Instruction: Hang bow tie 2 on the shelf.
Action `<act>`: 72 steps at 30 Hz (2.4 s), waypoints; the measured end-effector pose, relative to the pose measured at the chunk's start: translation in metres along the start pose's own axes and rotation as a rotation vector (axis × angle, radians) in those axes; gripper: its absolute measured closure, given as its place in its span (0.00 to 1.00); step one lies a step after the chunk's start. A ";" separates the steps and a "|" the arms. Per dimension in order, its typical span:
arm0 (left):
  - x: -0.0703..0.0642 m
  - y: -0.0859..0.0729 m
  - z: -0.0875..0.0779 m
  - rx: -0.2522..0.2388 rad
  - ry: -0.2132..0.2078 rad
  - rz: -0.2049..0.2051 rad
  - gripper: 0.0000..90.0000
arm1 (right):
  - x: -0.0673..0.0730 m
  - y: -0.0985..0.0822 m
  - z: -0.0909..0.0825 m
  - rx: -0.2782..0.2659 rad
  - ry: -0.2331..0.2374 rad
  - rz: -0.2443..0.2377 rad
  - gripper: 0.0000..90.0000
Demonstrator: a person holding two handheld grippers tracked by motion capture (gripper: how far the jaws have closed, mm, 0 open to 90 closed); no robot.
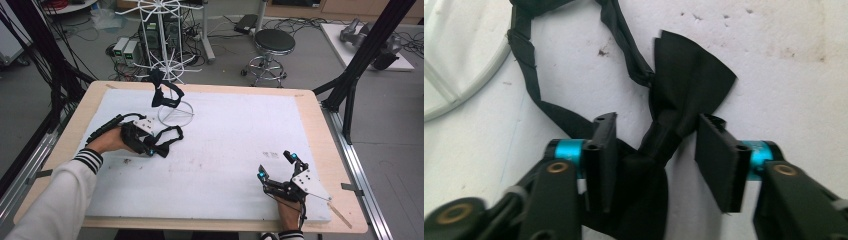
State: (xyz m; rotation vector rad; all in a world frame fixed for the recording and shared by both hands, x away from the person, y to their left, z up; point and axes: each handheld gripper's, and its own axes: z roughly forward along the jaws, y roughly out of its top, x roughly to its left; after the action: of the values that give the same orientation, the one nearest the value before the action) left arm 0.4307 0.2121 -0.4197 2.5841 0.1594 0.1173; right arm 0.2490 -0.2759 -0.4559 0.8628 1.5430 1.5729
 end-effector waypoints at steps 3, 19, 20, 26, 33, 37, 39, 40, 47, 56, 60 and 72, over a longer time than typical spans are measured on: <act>-0.002 0.001 -0.001 0.018 0.001 0.004 0.79 | 0.000 0.000 0.000 0.000 0.000 0.005 0.04; -0.010 0.004 -0.009 -0.044 0.040 -0.040 0.84 | 0.001 0.000 0.000 0.008 0.004 0.011 0.04; -0.010 0.004 -0.011 -0.053 0.046 -0.043 0.84 | 0.000 0.000 0.000 0.003 0.002 0.002 0.04; -0.014 0.006 -0.026 -0.092 0.068 -0.064 0.84 | 0.001 0.000 0.000 0.007 0.000 0.007 0.04; -0.025 0.006 -0.039 -0.197 0.084 -0.074 0.84 | 0.001 0.000 0.000 0.005 -0.001 0.010 0.04; -0.030 0.003 -0.043 -0.233 0.093 -0.074 0.84 | 0.001 0.000 0.000 0.007 -0.002 0.015 0.04; -0.031 0.001 -0.045 -0.252 0.089 -0.088 0.84 | 0.001 0.000 0.000 0.006 -0.002 0.015 0.04; -0.032 -0.001 -0.047 -0.264 0.091 -0.093 0.84 | 0.001 0.000 0.000 0.007 -0.002 0.014 0.04; -0.033 -0.010 -0.059 -0.335 0.107 -0.124 0.84 | 0.000 0.000 0.000 0.006 -0.003 0.010 0.04; -0.036 -0.018 -0.076 -0.391 0.142 -0.139 0.84 | 0.000 0.000 0.000 0.009 -0.001 0.012 0.04; -0.037 -0.021 -0.082 -0.427 0.157 -0.151 0.84 | 0.000 0.000 0.000 0.010 0.000 0.011 0.04; -0.034 -0.029 -0.099 -0.551 0.208 -0.222 0.84 | 0.001 0.000 0.000 0.010 -0.001 0.007 0.04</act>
State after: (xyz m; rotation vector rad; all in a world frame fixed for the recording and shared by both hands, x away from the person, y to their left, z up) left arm 0.3832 0.2826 -0.3526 1.9879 0.4255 0.3025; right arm 0.2492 -0.2752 -0.4560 0.8756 1.5496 1.5710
